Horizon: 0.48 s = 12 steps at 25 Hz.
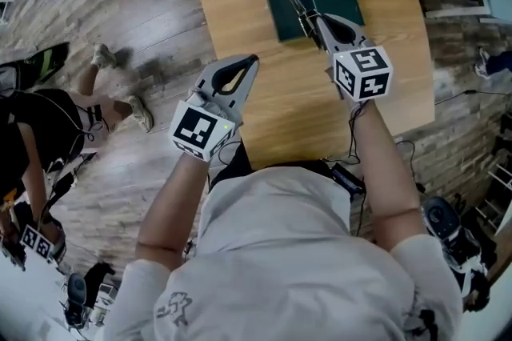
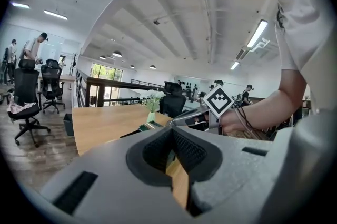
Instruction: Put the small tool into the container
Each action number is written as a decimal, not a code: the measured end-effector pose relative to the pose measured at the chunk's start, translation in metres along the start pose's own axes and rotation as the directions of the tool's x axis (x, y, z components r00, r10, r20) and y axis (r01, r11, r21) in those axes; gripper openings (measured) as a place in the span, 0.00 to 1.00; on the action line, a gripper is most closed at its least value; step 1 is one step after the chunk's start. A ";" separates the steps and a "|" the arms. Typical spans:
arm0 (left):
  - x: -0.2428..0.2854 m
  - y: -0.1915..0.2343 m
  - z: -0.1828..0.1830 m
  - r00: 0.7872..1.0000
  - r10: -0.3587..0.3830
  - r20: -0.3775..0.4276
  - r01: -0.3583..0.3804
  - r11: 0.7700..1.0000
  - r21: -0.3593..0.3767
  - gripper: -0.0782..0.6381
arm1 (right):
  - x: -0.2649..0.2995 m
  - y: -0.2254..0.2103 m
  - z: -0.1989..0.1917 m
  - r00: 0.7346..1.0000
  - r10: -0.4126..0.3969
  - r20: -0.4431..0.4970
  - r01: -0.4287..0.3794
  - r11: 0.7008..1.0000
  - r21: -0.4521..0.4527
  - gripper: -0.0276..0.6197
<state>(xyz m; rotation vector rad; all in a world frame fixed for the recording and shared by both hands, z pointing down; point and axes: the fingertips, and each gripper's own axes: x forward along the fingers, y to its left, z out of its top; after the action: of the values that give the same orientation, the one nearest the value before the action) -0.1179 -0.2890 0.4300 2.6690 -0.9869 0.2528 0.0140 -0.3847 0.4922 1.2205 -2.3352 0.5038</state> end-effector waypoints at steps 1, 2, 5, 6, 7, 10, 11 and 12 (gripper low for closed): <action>0.004 0.003 0.000 1.000 0.002 0.000 -0.002 1.000 -0.002 0.12 | 0.006 -0.004 -0.001 1.000 -0.001 -0.008 0.001 1.000 0.004 0.07; 0.008 0.008 -0.002 1.000 0.003 0.001 -0.003 1.000 -0.005 0.12 | 0.013 -0.008 -0.001 1.000 -0.002 -0.016 0.003 1.000 0.009 0.07; 0.015 0.026 -0.010 1.000 0.004 -0.005 -0.004 1.000 -0.014 0.12 | 0.040 -0.013 -0.006 0.999 -0.009 -0.045 0.011 0.999 0.031 0.07; 0.016 0.030 -0.013 1.000 0.003 -0.009 -0.003 1.000 -0.013 0.12 | 0.048 -0.015 -0.009 0.998 -0.013 -0.055 0.015 0.999 0.035 0.07; 0.018 0.034 -0.017 1.000 0.003 -0.012 -0.003 1.000 -0.011 0.12 | 0.055 -0.016 -0.012 0.998 -0.018 -0.065 0.020 0.999 0.038 0.07; 0.025 0.038 -0.024 1.000 0.003 -0.016 -0.003 1.000 -0.016 0.12 | 0.069 -0.022 -0.018 0.996 -0.027 -0.084 0.032 0.998 0.052 0.07; 0.027 0.039 -0.026 1.000 0.002 -0.017 -0.003 1.000 -0.022 0.12 | 0.073 -0.025 -0.019 0.996 -0.030 -0.089 0.036 0.998 0.060 0.07; 0.030 0.041 -0.028 1.000 0.002 -0.018 -0.002 1.000 -0.028 0.12 | 0.078 -0.028 -0.019 0.995 -0.034 -0.095 0.040 0.997 0.069 0.07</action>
<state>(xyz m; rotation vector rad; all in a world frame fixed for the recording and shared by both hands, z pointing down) -0.1242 -0.3281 0.4720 2.6359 -0.9805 0.2610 0.0024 -0.4421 0.5539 1.2425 -2.2295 0.6219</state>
